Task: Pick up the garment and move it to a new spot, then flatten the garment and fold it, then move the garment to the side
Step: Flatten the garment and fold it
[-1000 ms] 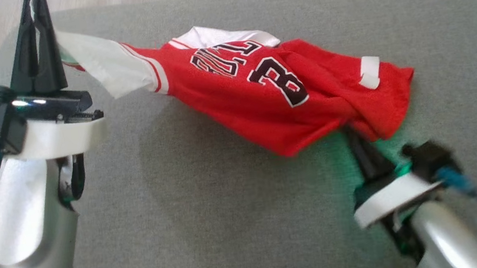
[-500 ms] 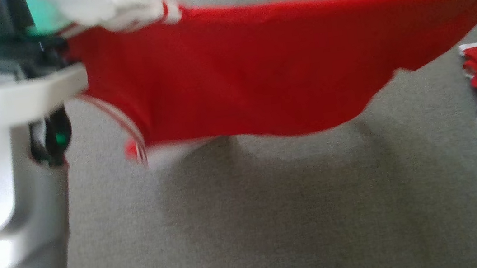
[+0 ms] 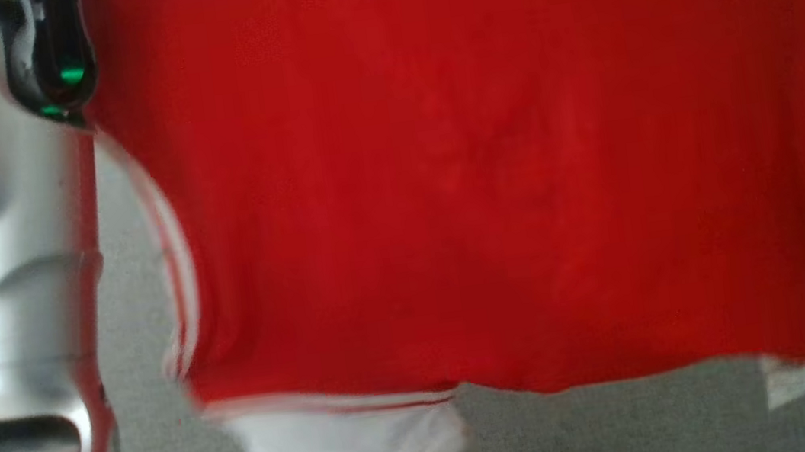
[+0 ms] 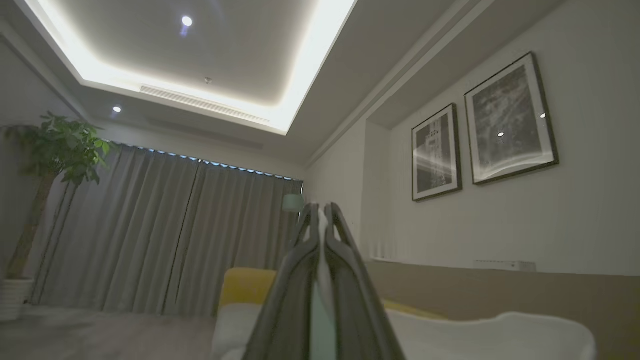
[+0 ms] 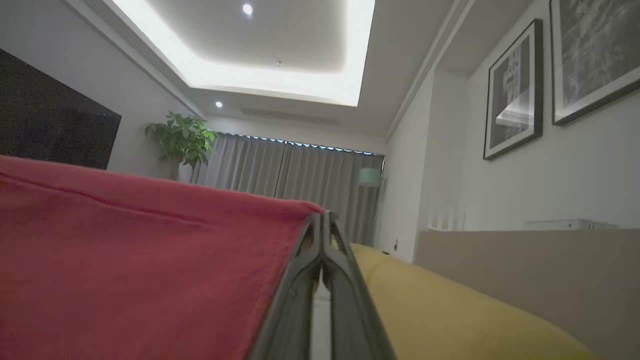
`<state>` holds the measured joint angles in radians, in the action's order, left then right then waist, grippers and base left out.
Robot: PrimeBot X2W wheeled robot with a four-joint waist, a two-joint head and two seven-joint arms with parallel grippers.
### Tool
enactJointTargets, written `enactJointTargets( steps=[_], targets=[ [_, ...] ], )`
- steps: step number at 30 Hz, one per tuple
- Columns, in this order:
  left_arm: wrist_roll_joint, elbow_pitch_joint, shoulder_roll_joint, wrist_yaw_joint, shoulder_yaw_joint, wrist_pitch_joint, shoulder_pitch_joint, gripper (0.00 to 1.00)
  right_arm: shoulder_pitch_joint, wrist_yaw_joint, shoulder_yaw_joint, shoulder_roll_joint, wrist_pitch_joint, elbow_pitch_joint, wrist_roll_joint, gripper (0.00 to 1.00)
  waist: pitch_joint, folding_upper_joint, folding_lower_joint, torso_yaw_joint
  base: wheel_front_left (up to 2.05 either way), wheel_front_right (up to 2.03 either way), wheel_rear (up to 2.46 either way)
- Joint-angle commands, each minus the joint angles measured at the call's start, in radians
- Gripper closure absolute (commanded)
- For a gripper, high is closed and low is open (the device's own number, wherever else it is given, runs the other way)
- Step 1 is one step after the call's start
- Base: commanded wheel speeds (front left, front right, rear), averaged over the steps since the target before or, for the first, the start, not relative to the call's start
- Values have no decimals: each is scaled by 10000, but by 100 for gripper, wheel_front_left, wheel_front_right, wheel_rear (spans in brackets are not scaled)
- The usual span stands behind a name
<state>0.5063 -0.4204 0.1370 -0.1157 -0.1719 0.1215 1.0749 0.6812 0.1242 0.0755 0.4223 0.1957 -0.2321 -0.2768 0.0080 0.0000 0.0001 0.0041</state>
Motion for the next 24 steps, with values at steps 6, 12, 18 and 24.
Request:
enactJointTargets(
  steps=[6, 12, 18, 24],
  targets=[
    [-791, -1713, 597, -62, -306, 819, 2465, 100, 3094, 65, 1427, 388, -19, -2123, -511, 100, 1947, 0, -1, -95, 0, 0, 0],
    [-1067, -2363, 423, -96, -369, 1340, 3986, 100, 5085, 65, 1412, 729, 447, -3177, -200, 100, 2843, 0, -1, -19, 0, 0, 0],
    [-562, -2244, 477, -143, -854, 1396, 3712, 100, 5604, 65, 1730, 1108, 598, -3989, -183, 100, 3482, 0, -1, 216, 0, 0, 0],
    [194, -824, 1136, -147, -1660, 1400, 1696, 100, 4416, 65, 1744, 1059, 645, -4524, -830, 100, 3796, 0, -1, 345, 0, 0, 0]
  ],
)
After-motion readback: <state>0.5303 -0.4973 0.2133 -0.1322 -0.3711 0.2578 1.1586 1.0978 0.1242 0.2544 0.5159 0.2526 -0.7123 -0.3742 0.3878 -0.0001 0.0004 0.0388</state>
